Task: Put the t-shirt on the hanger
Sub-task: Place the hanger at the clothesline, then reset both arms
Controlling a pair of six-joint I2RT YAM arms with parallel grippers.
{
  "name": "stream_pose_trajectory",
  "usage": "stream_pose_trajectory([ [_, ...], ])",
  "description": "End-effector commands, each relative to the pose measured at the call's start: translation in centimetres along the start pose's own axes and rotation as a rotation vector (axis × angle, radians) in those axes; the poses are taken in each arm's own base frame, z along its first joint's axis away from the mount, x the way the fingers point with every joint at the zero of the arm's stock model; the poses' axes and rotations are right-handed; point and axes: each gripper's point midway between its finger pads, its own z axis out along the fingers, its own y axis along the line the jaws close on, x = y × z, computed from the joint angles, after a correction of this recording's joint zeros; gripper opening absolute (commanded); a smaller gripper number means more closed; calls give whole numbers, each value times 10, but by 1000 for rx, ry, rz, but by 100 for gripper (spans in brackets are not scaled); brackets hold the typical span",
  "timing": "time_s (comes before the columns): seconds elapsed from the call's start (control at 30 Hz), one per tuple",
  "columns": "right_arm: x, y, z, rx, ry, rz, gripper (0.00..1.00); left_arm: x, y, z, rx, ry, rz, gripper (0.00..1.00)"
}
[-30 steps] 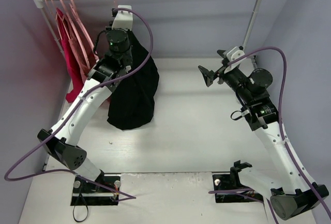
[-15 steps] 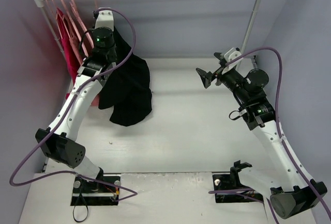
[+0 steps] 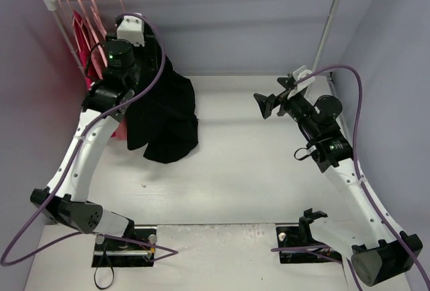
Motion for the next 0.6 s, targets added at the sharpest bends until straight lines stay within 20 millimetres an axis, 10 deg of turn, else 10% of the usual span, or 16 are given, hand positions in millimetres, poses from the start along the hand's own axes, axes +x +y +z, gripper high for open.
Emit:
stream_pose_trajectory([
  [0.0,-31,-19,-17,156,-126,122,87,-54,-10,-62,200,-84,-53,64],
  [0.17,-18,-45,-55,385,-54,227,98,-23,-19,-115,340,32,-72,65],
  [0.57,18,-43,-125,523,127,246,100,119,60,-218,83,260,-50,65],
])
